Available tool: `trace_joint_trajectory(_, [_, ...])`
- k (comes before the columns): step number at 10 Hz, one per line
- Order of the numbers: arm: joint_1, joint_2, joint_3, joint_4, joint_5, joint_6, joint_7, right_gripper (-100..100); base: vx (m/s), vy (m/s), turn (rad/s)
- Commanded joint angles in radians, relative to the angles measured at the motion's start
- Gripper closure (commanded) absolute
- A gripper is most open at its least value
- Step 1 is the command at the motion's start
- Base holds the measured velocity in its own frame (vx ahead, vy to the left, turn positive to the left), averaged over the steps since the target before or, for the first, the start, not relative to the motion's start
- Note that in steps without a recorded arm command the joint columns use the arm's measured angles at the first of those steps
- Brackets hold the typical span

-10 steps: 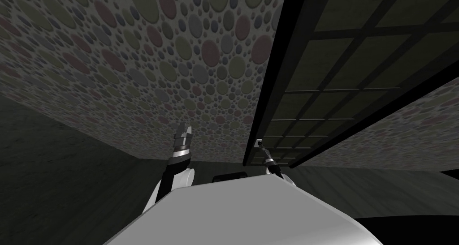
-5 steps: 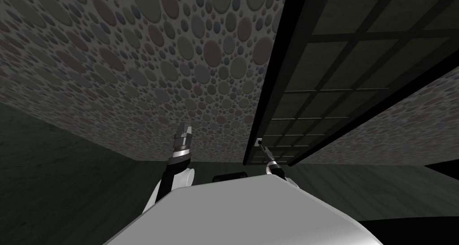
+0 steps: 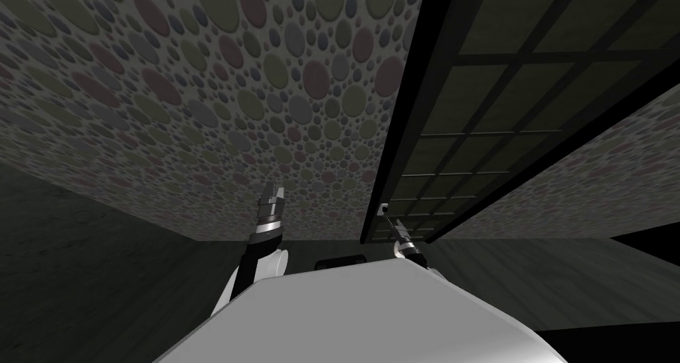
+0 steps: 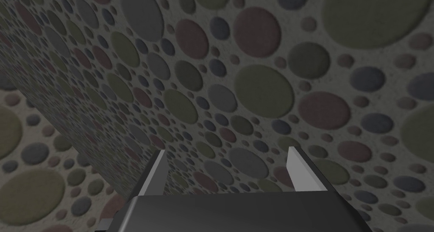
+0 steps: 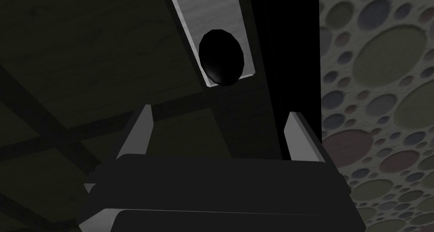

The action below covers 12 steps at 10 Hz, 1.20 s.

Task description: Pull the door open

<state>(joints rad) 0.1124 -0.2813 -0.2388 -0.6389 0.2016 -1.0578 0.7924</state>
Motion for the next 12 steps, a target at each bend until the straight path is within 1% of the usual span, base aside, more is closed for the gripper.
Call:
trace_joint_trajectory(1, [0.010,-0.005,-0.006,0.002,0.011,-0.012,0.050,-100,-0.010,0.028,-0.031])
trace_joint_trajectory(2, [0.010,-0.005,-0.006,0.002,0.011,-0.012,0.055,-100,-0.007,0.024,-0.023])
trace_joint_trajectory(3, [0.020,-0.010,-0.011,0.001,0.021,-0.022,0.095,-100,-0.007,0.024,-0.035])
trace_joint_trajectory(4, [0.029,-0.014,-0.016,0.001,0.030,-0.032,0.121,-100,-0.015,0.039,-0.058])
trace_joint_trajectory(5, [0.029,-0.014,-0.016,0.001,0.030,-0.032,0.132,-100,-0.006,0.031,-0.024])
trace_joint_trajectory(8, [0.056,-0.026,-0.029,0.001,0.055,-0.057,0.219,-100,-0.005,0.034,-0.045])
trace_joint_trajectory(11, [0.077,-0.035,-0.039,0.001,0.076,-0.077,0.281,-100,-0.014,0.039,-0.039])
trace_joint_trajectory(12, [0.075,-0.031,-0.036,-0.008,0.071,-0.067,0.265,-100,-0.007,0.017,-0.012])
